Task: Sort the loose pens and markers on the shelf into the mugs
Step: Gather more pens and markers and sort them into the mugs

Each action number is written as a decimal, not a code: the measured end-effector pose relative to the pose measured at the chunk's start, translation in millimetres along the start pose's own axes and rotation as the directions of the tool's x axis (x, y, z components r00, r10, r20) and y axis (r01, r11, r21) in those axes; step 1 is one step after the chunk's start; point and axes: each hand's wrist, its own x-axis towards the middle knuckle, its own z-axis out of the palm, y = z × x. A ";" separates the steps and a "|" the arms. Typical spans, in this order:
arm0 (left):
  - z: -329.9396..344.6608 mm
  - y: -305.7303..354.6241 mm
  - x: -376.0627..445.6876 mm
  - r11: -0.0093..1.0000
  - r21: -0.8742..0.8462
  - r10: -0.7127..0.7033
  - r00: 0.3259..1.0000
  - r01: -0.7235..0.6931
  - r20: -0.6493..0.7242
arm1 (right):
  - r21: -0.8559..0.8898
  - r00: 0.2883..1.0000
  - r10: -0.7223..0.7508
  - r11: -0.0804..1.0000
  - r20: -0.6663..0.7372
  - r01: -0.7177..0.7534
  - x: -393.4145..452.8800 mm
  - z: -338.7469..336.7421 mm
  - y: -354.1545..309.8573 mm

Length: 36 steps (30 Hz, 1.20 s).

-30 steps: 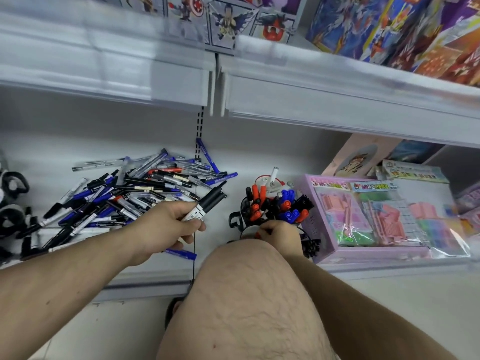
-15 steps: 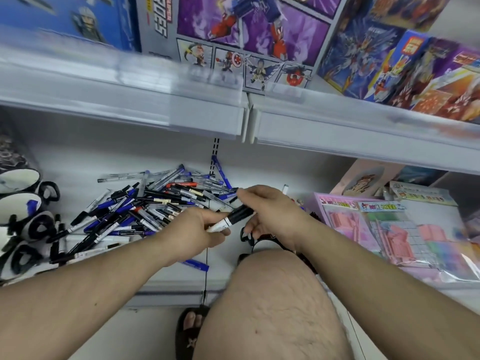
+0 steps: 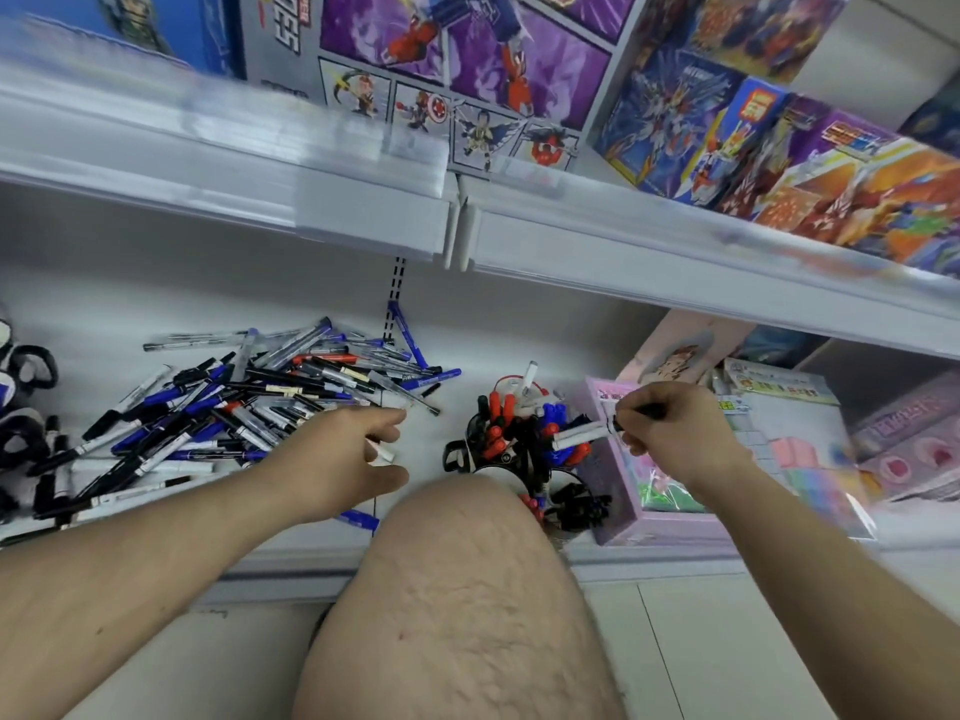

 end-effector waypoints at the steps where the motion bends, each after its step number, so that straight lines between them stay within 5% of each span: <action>1: 1.9 -0.5 0.0 1.000 -0.021 -0.003 1.000 0.003 0.008 | -0.089 1.000 -0.002 0.996 -0.009 0.001 -0.6 -1.9 13.7; 13: 7.5 -5.3 -3.2 0.993 -0.120 0.004 1.000 -0.001 0.026 | -0.436 0.928 -0.301 0.821 0.219 0.369 14.1 51.6 98.5; 23: 1.7 -14.2 -5.7 0.994 -0.099 -0.038 0.999 0.039 0.012 | -0.745 0.973 -0.022 0.640 0.229 0.190 4.3 130.2 126.0; 30: -15.0 -20.6 -23.3 0.981 -0.154 -0.115 0.993 0.115 0.005 | -0.770 0.954 0.049 0.604 0.295 0.207 5.6 121.1 113.9; 36: -40.1 -33.6 -52.4 0.974 -0.135 -0.190 0.981 0.184 -0.036 | -0.561 0.909 -0.117 0.753 0.400 0.343 35.4 103.2 33.6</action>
